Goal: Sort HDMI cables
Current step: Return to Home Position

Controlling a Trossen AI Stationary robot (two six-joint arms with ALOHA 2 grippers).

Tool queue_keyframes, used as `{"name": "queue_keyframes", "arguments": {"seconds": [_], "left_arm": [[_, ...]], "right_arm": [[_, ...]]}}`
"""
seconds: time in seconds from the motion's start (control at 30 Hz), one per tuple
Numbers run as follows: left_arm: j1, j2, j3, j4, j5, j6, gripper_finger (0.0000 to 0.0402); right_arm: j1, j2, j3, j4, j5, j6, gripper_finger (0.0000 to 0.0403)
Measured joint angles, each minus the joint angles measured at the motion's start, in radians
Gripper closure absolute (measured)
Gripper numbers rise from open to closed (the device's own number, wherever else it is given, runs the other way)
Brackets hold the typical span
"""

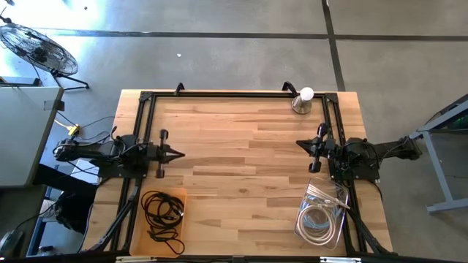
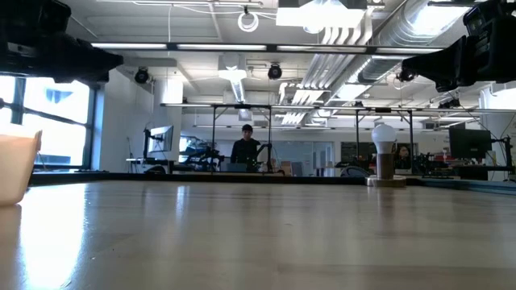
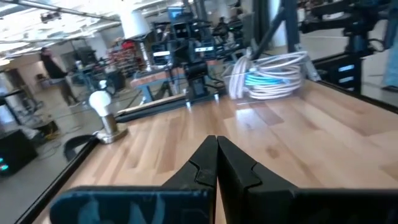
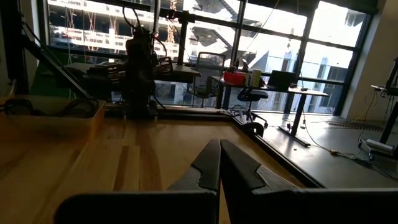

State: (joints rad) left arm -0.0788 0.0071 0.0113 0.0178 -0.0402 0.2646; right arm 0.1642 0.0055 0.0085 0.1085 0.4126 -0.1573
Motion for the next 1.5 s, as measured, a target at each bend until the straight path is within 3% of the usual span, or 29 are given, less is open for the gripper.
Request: {"name": "queue_keyframes", "arguments": {"seconds": [1.5], "left_arm": [[0.000, 0.000, 0.000, -0.006, 0.030, 0.000, 0.0401]], "right_arm": [[0.000, 0.000, 0.000, 0.000, 0.000, 0.000, 0.0402]]}}
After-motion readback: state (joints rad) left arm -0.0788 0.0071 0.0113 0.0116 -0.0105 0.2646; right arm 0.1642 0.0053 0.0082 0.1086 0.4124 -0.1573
